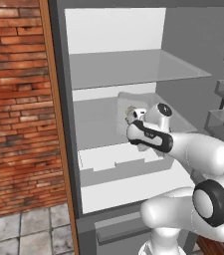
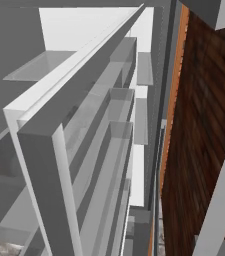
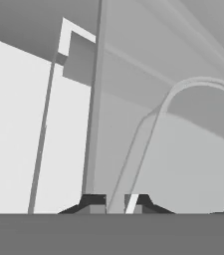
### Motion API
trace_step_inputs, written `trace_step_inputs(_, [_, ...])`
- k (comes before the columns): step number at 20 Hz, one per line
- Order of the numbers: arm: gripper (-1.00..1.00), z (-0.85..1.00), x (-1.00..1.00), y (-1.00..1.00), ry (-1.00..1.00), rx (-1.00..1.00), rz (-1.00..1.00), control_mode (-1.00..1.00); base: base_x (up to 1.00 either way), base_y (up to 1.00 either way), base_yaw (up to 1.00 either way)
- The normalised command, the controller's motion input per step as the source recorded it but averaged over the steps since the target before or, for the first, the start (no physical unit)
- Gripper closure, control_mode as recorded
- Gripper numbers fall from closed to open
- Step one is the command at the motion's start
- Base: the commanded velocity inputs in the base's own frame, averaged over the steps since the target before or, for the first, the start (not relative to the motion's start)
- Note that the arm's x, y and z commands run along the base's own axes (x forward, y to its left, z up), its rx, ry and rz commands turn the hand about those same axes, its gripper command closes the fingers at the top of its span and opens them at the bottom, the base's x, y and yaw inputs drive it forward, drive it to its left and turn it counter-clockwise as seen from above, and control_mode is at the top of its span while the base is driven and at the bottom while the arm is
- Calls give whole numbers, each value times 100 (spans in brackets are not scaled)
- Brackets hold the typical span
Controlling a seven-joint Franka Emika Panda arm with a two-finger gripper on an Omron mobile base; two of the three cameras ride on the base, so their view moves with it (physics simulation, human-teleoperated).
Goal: Place two dumplings into each of the tupperware containers and then place the containers in the fridge.
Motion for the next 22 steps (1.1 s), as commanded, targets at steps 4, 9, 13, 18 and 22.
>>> trace_step_inputs(4, [100,-4,32,0,-2,0,0,-100,0,0,0])
trace_step_inputs(9, [100,-13,21,0,-2,0,7,-100,0,0,0])
trace_step_inputs(13, [100,-16,10,0,0,0,0,-100,0,0,0])
trace_step_inputs(18, [100,-6,4,0,0,0,0,-100,0,0,0])
trace_step_inputs(22, [-100,0,0,0,0,0,0,-100,0,0,0])
